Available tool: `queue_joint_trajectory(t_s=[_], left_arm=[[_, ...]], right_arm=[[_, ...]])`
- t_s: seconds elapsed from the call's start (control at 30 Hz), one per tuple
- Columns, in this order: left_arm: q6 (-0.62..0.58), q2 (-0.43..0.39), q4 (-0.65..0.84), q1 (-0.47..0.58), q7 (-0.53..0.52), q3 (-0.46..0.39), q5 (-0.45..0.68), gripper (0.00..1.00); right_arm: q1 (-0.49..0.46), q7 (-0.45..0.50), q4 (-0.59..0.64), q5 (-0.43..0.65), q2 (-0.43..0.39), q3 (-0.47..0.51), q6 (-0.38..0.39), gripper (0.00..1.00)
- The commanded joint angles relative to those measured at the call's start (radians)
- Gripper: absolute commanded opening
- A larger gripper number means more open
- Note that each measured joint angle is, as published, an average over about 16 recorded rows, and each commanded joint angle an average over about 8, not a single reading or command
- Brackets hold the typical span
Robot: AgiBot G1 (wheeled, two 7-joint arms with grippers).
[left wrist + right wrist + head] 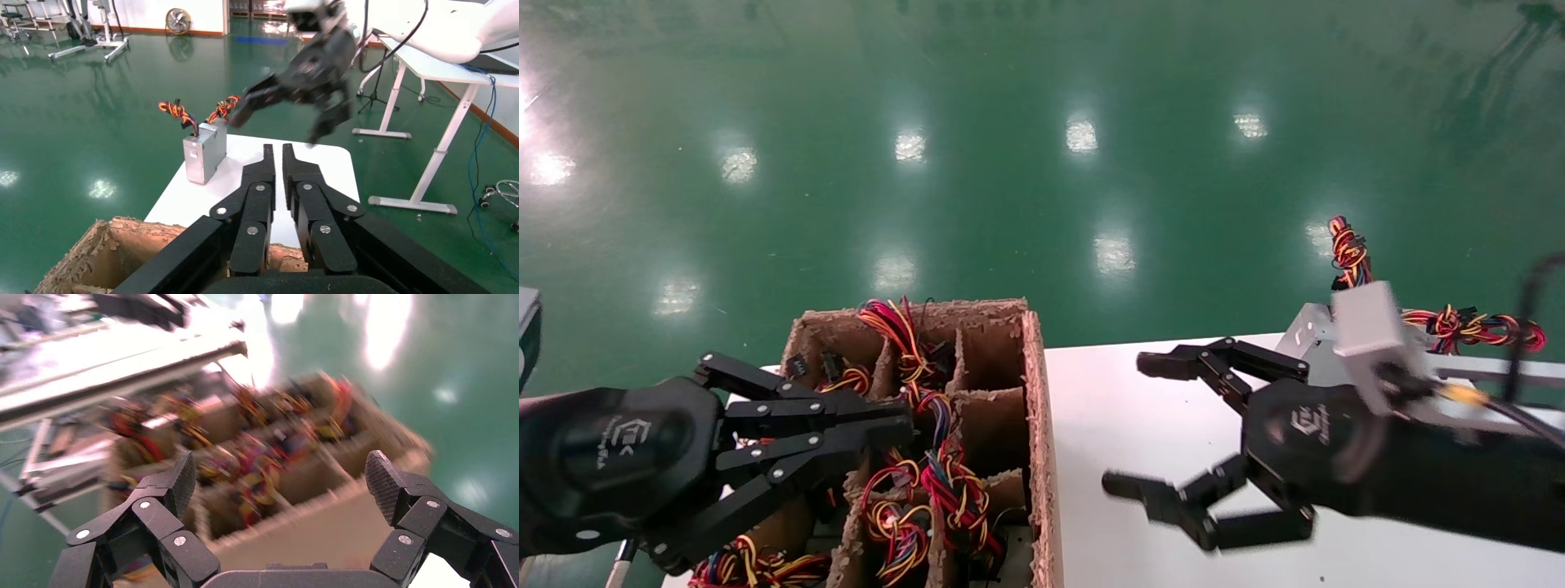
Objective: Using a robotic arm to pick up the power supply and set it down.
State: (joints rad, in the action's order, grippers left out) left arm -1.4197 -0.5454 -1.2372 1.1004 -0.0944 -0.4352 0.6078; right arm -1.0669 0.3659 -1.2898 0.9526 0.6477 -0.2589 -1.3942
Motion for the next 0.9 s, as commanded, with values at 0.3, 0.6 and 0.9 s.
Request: queue_joint_trajectory(t_s=[0.3,0.6,0.9], left_arm=[[0.000,0.000,0.000,0.000,0.000,0.000,0.000,1.00],[0.000,0.000,0.000,0.000,0.000,0.000,0.000,1.00],[0.000,0.000,0.000,0.000,0.000,0.000,0.000,1.00]], right_arm=[[-0.009,-0.206,0.006,-0.279,-0.045,-0.025,-0.125,1.00],[-0.009,-0.198,0.007,-0.271,-0.044,-0.026,-0.122,1.00],[-0.009,-0.187,0.007,-0.245,-0.040,-0.023,-0.110,1.00]])
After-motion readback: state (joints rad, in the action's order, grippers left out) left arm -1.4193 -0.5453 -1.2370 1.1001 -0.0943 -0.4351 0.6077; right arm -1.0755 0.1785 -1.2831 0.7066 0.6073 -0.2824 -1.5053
